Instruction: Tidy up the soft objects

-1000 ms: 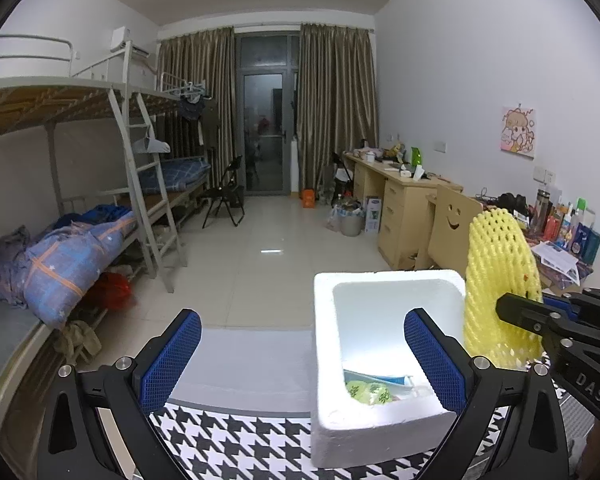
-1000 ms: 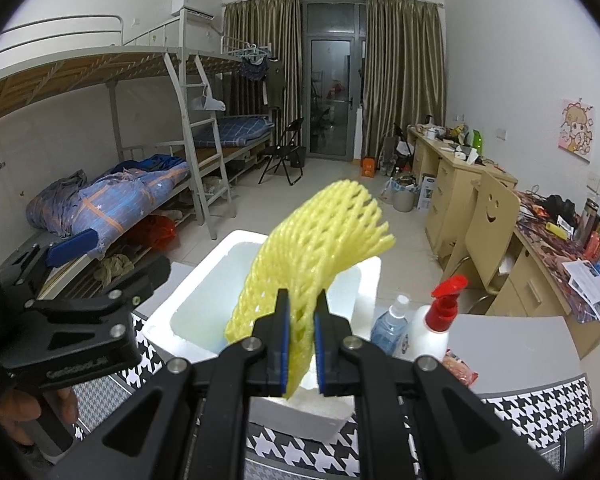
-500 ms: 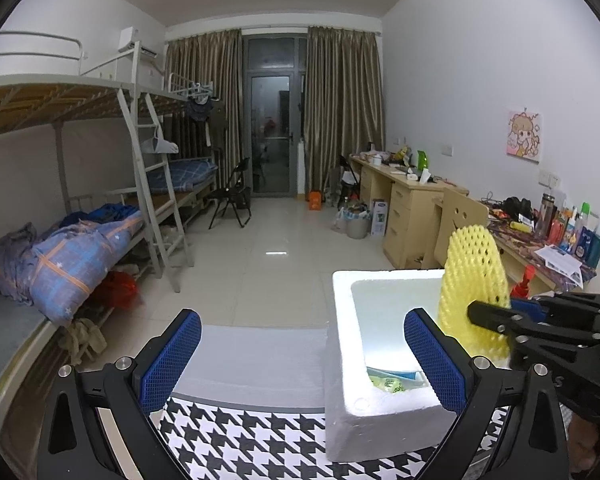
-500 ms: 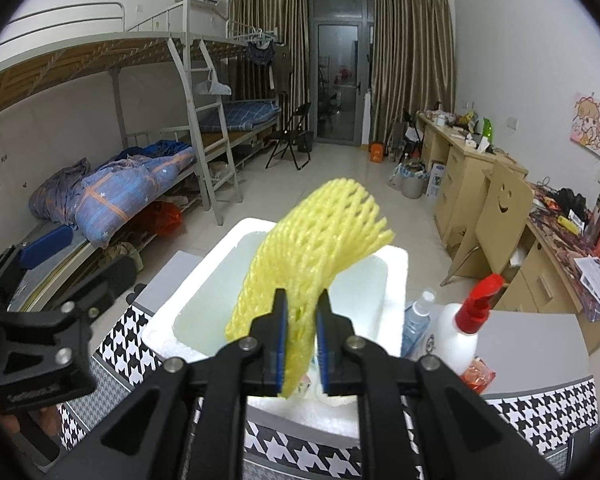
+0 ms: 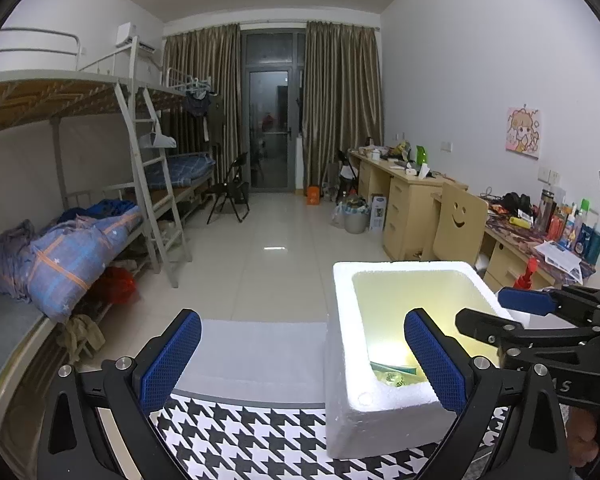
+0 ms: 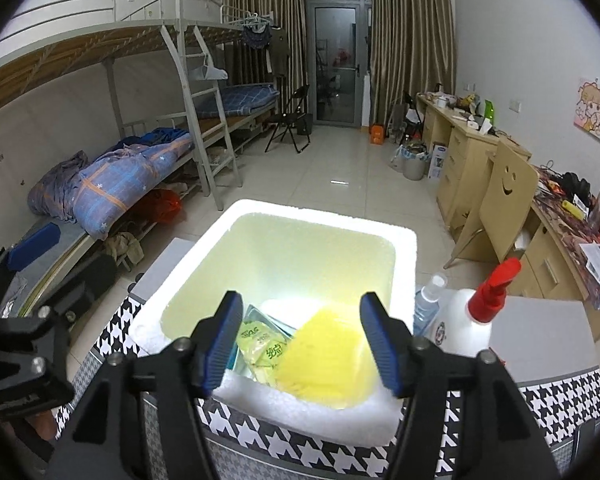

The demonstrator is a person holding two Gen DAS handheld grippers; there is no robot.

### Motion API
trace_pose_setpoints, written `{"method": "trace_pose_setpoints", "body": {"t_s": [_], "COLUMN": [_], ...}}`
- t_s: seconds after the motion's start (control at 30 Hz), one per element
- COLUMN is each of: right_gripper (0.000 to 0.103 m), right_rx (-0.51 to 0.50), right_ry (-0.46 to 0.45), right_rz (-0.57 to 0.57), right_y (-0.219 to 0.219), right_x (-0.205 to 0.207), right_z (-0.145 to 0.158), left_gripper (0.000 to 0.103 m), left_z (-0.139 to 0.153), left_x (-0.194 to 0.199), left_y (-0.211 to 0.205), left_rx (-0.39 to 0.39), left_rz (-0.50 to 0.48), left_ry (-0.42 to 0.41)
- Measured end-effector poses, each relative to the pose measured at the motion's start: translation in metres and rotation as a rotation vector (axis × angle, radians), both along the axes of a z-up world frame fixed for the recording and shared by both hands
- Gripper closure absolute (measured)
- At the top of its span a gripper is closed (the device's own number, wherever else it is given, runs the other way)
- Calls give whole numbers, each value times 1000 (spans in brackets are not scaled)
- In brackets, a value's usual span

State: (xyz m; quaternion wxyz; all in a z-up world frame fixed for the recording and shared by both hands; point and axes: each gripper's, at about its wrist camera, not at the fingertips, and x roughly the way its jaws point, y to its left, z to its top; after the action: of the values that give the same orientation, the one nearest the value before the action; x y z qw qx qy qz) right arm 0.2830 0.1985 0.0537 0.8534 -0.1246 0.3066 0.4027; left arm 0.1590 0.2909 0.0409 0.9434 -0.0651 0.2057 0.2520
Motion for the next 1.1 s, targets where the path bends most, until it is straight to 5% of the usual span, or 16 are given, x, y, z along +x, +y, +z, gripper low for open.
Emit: {"method": "trace_pose_setpoints", "body": {"t_s": [0.23, 0.6, 1.1], "right_gripper": [36, 16, 14], "right_rx": [29, 78, 130], "right_ry": [-16, -95, -123], "right_rz": [-16, -68, -67], "right_y": [-9, -35, -73], "right_x": [-7, -21, -47], "right_z": [9, 27, 45], "left_gripper": [1, 1, 1], "left_z": [3, 11, 29], "left_x": [0, -10, -39], "left_y": [-3, -16, -50], "left_rx": [4, 14, 37], "left_rz": [4, -10, -39], "left_ry": [-9, -23, -63]}}
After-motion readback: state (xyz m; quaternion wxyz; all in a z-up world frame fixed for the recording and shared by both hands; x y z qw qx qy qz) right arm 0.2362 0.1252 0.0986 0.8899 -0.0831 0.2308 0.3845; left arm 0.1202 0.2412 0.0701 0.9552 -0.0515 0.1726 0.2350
